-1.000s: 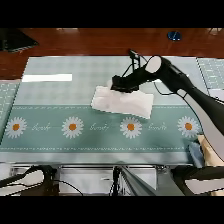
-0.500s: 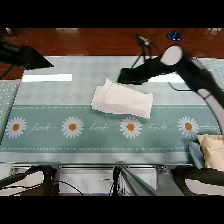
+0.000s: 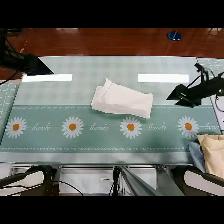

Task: Fold the shirts.

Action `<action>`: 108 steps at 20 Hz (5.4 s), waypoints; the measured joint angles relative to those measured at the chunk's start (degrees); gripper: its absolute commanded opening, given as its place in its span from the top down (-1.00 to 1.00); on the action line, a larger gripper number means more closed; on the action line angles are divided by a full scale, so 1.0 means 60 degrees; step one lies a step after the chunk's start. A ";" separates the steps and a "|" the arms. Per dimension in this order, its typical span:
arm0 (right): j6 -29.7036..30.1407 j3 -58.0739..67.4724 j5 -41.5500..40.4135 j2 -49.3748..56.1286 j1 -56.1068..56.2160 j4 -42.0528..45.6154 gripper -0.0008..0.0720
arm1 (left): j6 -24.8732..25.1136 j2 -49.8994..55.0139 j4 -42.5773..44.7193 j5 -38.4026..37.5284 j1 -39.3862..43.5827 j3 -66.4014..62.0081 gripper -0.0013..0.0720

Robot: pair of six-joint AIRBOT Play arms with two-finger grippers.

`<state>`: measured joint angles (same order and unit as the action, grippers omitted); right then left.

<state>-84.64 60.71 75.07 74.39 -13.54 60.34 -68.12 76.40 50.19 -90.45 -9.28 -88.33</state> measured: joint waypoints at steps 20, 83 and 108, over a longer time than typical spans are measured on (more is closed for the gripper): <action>0.2280 -0.0962 -0.1836 -0.0306 0.0860 -0.6670 0.92 | -0.0007 0.0000 0.0069 -0.0138 0.0000 0.0007 0.89; -0.2783 0.0885 -0.6630 -0.3362 -0.9092 0.8426 -0.30 | 0.1297 0.0623 -0.2441 0.3829 -0.1993 0.0007 -0.87; -0.0299 0.4812 0.0965 0.2186 0.3683 0.4481 -0.33 | -0.2645 0.2361 0.5005 0.1734 0.4408 0.0011 -0.68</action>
<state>-86.43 89.58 80.86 87.50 8.56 87.22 -83.99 90.56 80.23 -80.05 17.17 -88.27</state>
